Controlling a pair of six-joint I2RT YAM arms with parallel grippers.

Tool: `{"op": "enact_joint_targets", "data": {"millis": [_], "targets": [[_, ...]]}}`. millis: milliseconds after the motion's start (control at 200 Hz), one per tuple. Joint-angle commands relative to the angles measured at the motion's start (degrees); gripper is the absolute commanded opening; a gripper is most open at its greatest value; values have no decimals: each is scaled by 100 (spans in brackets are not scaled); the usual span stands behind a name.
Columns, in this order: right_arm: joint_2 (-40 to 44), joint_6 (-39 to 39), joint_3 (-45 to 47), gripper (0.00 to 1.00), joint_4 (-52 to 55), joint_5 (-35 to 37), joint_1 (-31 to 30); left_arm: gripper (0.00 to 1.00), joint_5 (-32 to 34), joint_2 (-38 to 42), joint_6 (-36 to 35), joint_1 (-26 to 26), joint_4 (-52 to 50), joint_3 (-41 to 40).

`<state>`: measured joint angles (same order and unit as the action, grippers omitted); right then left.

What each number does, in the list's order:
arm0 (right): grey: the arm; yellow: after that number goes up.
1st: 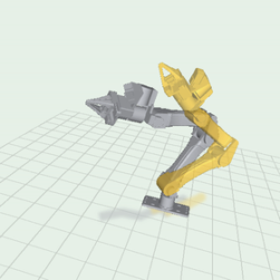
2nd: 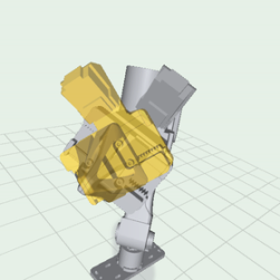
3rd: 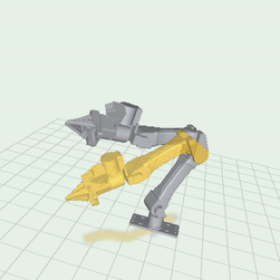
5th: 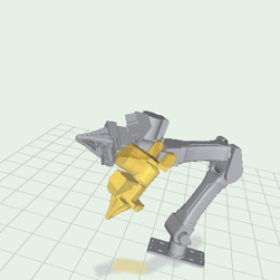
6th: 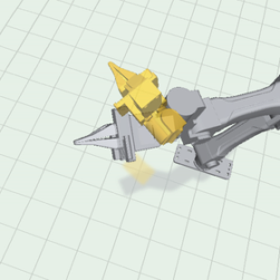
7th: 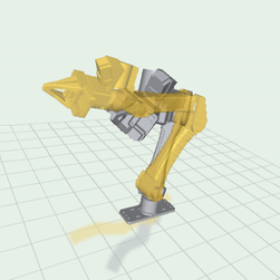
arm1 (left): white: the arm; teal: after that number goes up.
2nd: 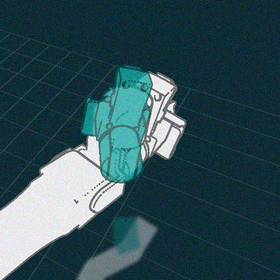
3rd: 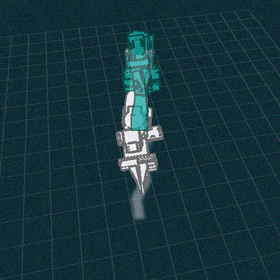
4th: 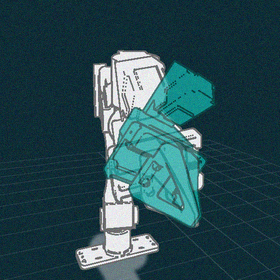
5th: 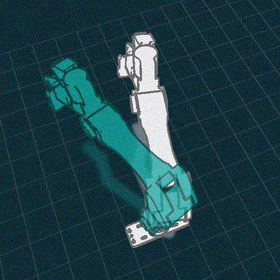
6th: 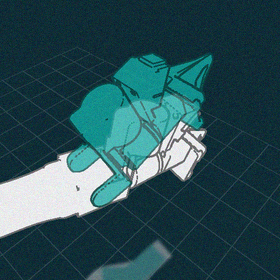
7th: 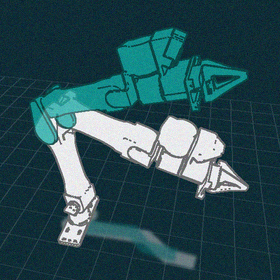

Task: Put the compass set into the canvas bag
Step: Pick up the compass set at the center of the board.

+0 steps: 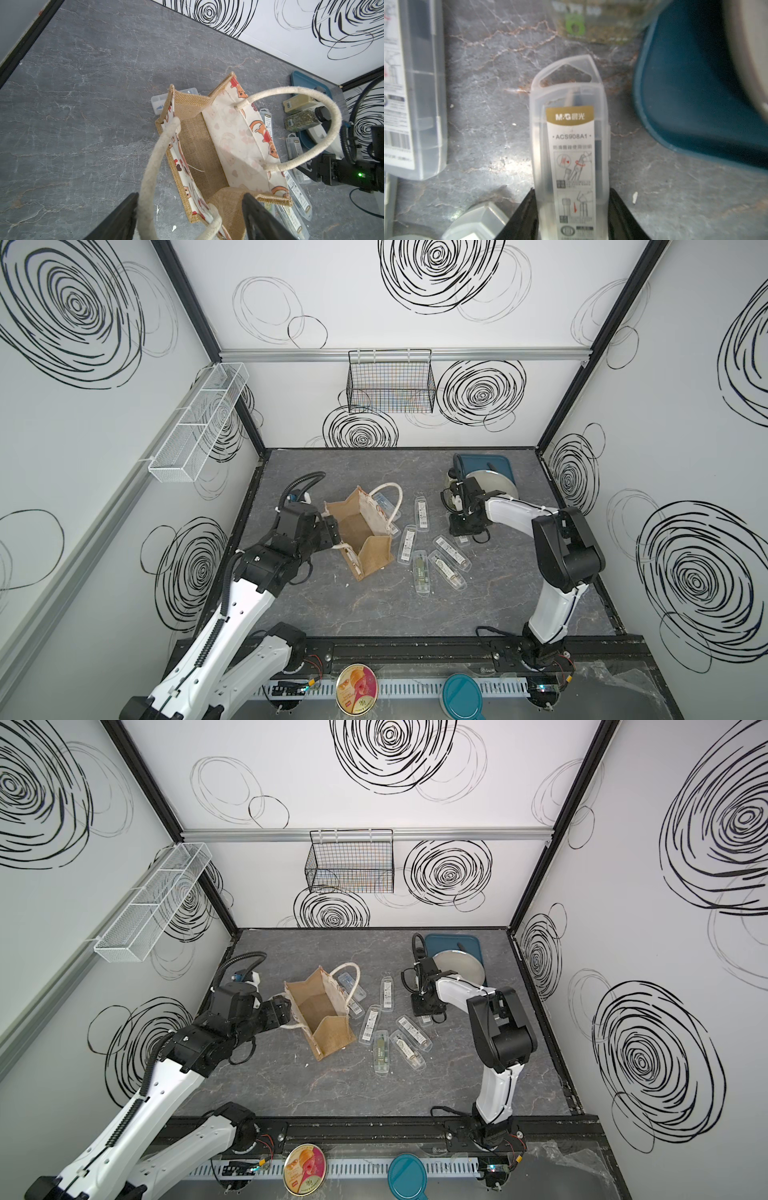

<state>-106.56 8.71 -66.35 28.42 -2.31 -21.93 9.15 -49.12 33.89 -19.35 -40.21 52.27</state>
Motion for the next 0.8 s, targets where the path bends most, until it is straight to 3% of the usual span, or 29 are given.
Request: {"op": "enact_joint_targets", "data": {"millis": [0,360,796], "targets": [[1,-65,-87,38,356,1,-87,81,288,122,111,67,15,114],[269,-45,-236,34,506,36,-149,81,671,257,171,358,-430,262],[545,8,-265,33,673,124,-217,81,616,425,74,518,-477,285]]}}
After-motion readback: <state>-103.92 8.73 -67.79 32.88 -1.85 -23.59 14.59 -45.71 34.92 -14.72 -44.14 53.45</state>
